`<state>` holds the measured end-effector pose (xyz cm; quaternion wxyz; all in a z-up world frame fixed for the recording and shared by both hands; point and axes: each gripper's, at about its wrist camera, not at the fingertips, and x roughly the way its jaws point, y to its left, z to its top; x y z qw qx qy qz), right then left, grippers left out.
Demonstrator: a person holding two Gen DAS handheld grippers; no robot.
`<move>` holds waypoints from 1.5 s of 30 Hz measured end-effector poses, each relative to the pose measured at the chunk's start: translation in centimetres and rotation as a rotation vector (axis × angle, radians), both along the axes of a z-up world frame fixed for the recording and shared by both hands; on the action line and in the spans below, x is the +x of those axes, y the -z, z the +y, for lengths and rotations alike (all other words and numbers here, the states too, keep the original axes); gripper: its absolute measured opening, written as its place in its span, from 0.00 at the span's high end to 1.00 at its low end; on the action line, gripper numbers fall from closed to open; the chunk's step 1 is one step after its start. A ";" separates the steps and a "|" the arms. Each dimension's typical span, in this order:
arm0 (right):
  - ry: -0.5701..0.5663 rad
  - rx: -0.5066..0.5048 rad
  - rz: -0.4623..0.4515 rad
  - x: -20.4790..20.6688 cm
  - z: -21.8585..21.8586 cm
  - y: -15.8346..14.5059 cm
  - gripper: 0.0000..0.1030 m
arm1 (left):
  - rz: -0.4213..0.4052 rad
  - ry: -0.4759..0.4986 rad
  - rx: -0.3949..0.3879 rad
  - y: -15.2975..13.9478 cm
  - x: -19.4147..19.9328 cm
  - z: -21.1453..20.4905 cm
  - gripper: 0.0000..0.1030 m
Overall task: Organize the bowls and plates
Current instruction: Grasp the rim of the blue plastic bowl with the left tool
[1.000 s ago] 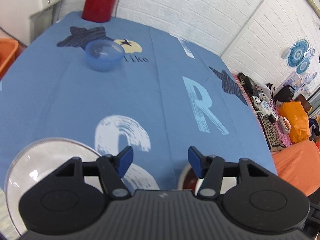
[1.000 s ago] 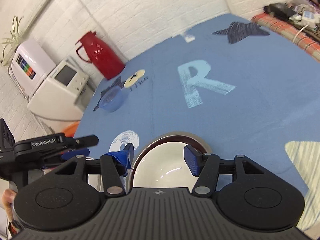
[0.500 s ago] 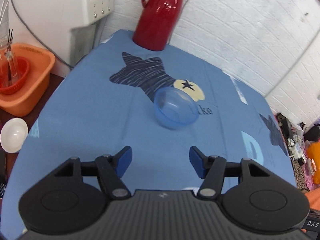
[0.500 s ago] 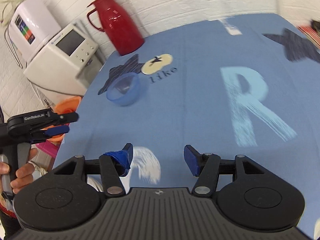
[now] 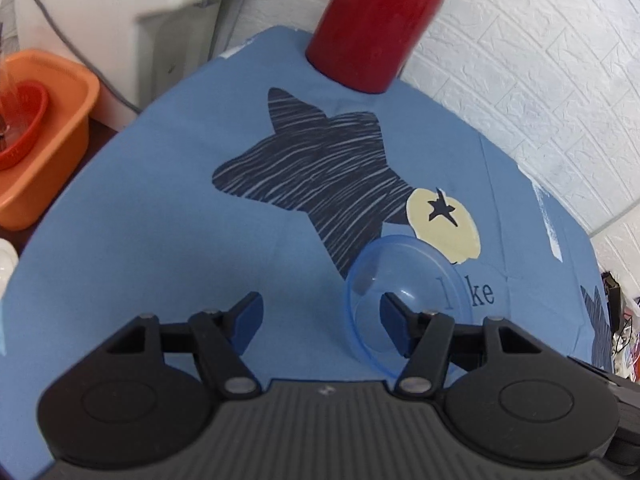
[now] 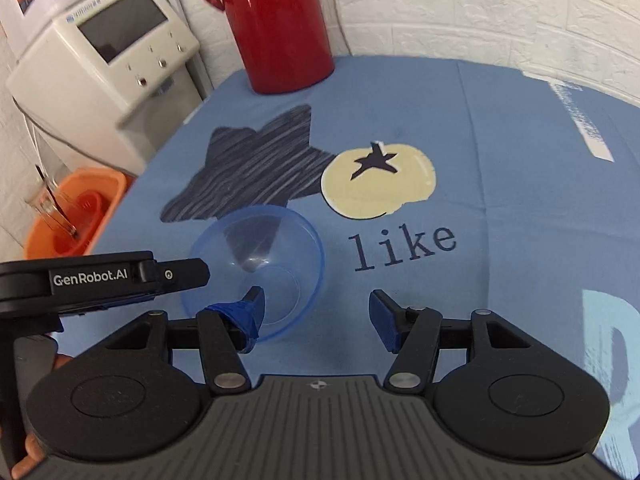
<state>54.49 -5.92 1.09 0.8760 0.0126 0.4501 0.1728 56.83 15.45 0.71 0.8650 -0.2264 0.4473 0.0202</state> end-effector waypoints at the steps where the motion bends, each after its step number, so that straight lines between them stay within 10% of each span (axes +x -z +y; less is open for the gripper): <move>1: -0.004 -0.008 0.007 0.3 0.2 0.4 0.58 | 0.004 0.014 0.009 0.3 0.4 0.0 0.39; 22: -0.019 -0.151 0.006 2.1 2.8 2.3 0.50 | -0.001 0.106 0.148 1.6 1.6 -0.6 0.36; 38: -0.119 -0.025 -0.018 1.3 2.6 2.4 0.59 | -0.008 0.102 0.193 1.8 1.8 -1.7 0.33; 40: -0.141 -0.032 -0.034 0.6 2.9 2.4 0.72 | -0.014 0.117 0.218 1.8 1.6 -2.2 0.47; 42: -0.153 -0.014 -0.041 0.1 3.2 2.2 0.74 | -0.011 0.138 0.222 1.6 1.5 -2.5 0.81; 45: -0.153 -0.026 -0.037 -0.9 3.6 1.6 0.74 | 0.021 0.172 0.137 1.4 1.2 -2.4 1.00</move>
